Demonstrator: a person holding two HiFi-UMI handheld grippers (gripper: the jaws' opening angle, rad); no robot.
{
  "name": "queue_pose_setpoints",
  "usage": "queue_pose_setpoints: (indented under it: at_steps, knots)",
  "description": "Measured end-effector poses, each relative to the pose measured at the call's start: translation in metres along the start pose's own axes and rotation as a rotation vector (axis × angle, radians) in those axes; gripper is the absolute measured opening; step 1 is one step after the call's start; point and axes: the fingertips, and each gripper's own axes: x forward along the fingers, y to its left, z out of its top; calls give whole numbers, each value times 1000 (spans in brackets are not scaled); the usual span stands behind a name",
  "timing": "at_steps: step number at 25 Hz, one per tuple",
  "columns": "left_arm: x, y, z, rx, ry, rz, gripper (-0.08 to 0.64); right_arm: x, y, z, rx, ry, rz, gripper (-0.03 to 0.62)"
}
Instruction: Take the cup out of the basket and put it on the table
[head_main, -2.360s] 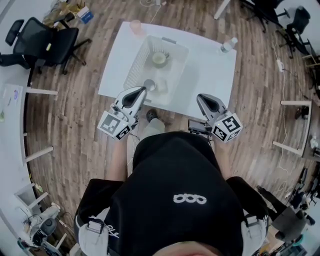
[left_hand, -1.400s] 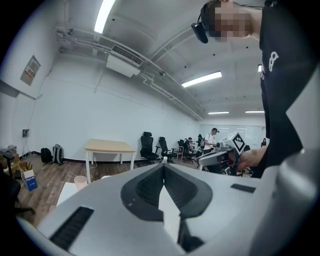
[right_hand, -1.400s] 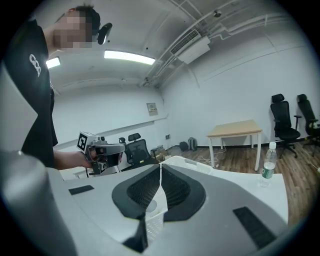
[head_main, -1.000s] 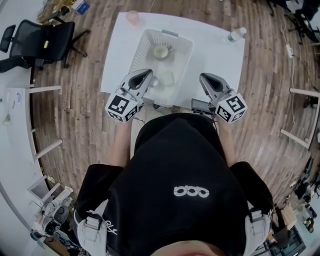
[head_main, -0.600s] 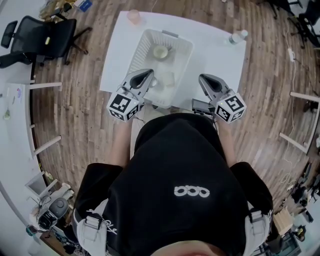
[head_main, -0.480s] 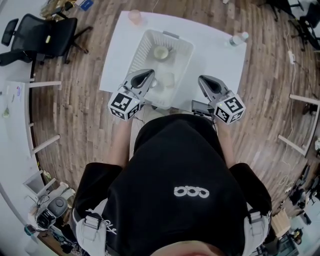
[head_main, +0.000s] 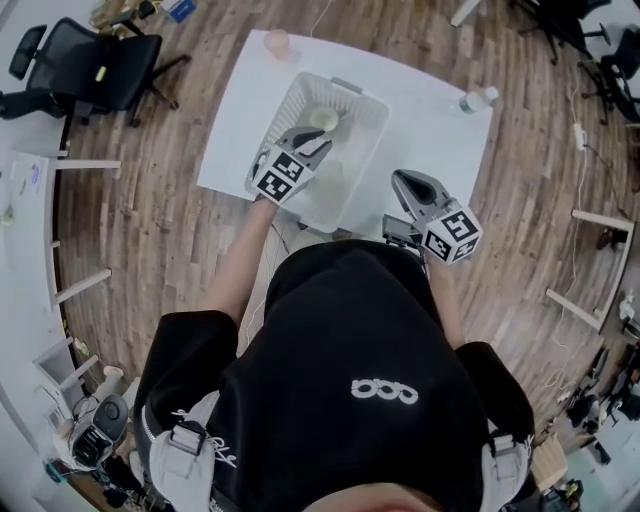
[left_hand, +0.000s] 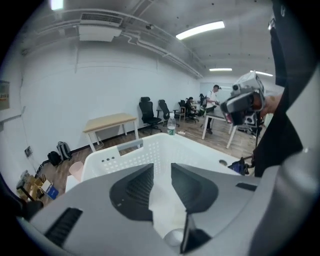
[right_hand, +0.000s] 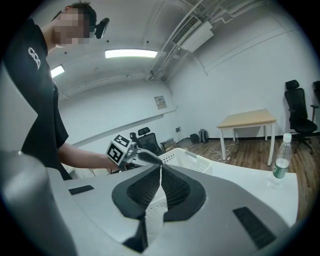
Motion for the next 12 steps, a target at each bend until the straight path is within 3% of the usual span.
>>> queue_pose_setpoints:
  at_steps: [2, 12]
  knots:
    - [22, 7, -12, 50, 80, -10, 130, 1, -1, 0, 4, 1, 3, 26]
    - [108, 26, -80, 214, 419, -12, 132, 0, -8, -12, 33, 21, 11, 26]
